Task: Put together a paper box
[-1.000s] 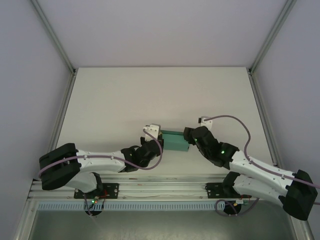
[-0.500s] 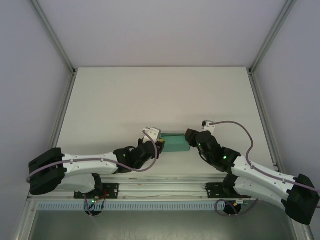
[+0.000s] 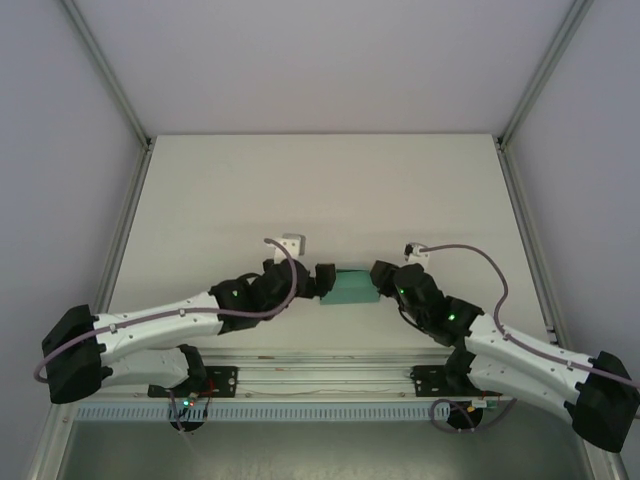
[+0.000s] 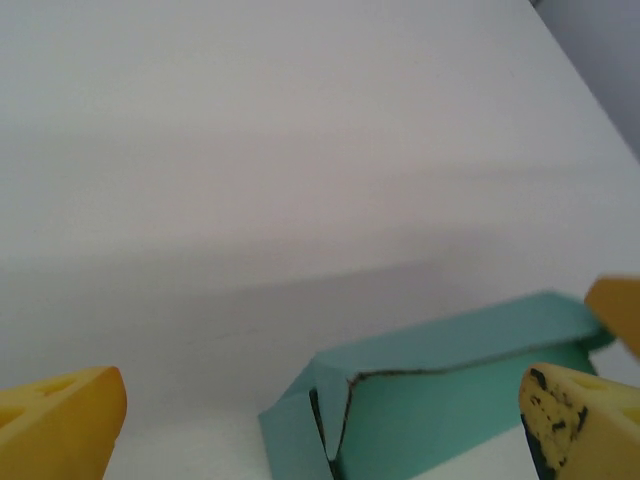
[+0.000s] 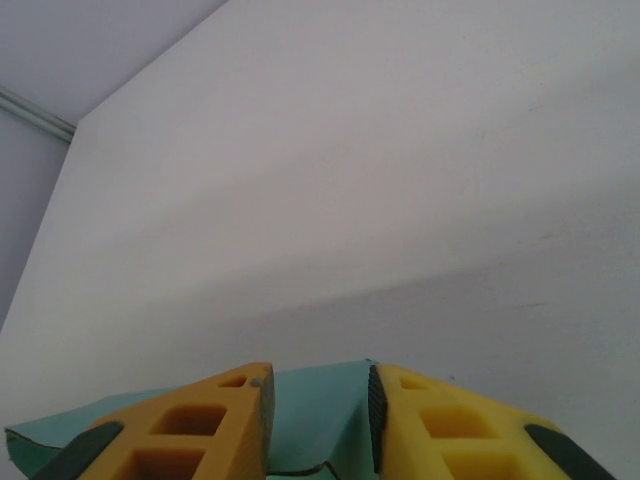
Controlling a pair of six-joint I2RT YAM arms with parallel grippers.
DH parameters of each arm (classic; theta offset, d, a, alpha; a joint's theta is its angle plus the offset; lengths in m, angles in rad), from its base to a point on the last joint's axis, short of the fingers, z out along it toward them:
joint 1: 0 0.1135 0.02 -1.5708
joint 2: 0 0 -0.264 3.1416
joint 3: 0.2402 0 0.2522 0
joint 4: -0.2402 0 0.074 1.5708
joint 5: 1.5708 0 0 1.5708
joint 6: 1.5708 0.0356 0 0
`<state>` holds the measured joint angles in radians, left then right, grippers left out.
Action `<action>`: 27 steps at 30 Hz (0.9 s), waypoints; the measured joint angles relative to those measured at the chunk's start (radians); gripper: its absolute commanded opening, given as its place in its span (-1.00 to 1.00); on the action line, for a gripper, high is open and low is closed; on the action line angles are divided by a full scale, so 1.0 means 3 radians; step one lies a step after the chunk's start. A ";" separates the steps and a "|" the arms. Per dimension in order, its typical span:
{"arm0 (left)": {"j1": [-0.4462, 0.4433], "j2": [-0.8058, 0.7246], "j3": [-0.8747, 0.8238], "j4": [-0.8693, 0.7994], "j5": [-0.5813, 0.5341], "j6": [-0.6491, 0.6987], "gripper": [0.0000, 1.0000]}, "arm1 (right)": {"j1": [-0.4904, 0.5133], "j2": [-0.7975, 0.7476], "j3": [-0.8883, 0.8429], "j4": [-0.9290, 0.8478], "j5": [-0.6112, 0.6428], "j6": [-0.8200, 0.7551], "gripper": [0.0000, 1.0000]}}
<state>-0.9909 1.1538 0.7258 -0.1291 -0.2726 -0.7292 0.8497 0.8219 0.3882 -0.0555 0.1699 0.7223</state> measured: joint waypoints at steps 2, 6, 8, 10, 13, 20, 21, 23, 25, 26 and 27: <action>0.0121 0.0000 0.0008 -0.0013 0.0137 -0.0130 1.00 | 0.0001 -0.0029 -0.0020 -0.0038 -0.0028 0.0000 -0.39; 0.0240 0.0051 0.0064 -0.0132 0.0490 -0.0352 0.70 | 0.0001 -0.0070 -0.0024 -0.0097 -0.0051 -0.0001 -0.38; 0.0280 0.0107 0.0114 -0.0161 0.0679 -0.0407 0.61 | 0.0001 -0.0070 -0.0024 -0.0106 -0.0058 -0.0001 -0.37; 0.0295 0.0155 0.0154 -0.0164 0.0875 -0.0462 0.51 | 0.0001 -0.0070 -0.0023 -0.0117 -0.0061 -0.0001 -0.32; 0.0295 0.0191 0.0167 -0.0158 0.1136 -0.0484 0.44 | 0.0001 -0.0070 -0.0020 -0.0141 -0.0058 -0.0005 -0.28; 0.0296 0.0413 0.0309 -0.0187 0.1401 -0.0477 0.18 | 0.0000 0.0004 0.0153 -0.0310 -0.0042 -0.0098 -0.22; 0.0301 0.0431 0.0317 -0.0188 0.1417 -0.0474 0.14 | -0.0005 0.0025 0.0192 -0.0343 -0.0041 -0.0120 -0.23; 0.0301 0.0446 0.0328 -0.0195 0.1423 -0.0456 0.11 | -0.0015 0.0069 0.0257 -0.0390 -0.0036 -0.0148 -0.23; 0.0301 0.0469 0.0354 -0.0216 0.1419 -0.0445 0.06 | -0.0022 0.0123 0.0306 -0.0423 -0.0036 -0.0170 -0.24; 0.0301 0.0484 0.0370 -0.0231 0.1415 -0.0435 0.05 | -0.0022 0.0145 0.0323 -0.0434 -0.0036 -0.0174 -0.26; 0.0301 0.0507 0.0390 -0.0252 0.1409 -0.0421 0.03 | -0.0022 0.0169 0.0338 -0.0440 -0.0038 -0.0183 -0.30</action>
<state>-0.9005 1.3060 0.8429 -0.2047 0.1501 -0.8555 0.8433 0.8726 0.4896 -0.1875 0.1585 0.6674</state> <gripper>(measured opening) 0.529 0.374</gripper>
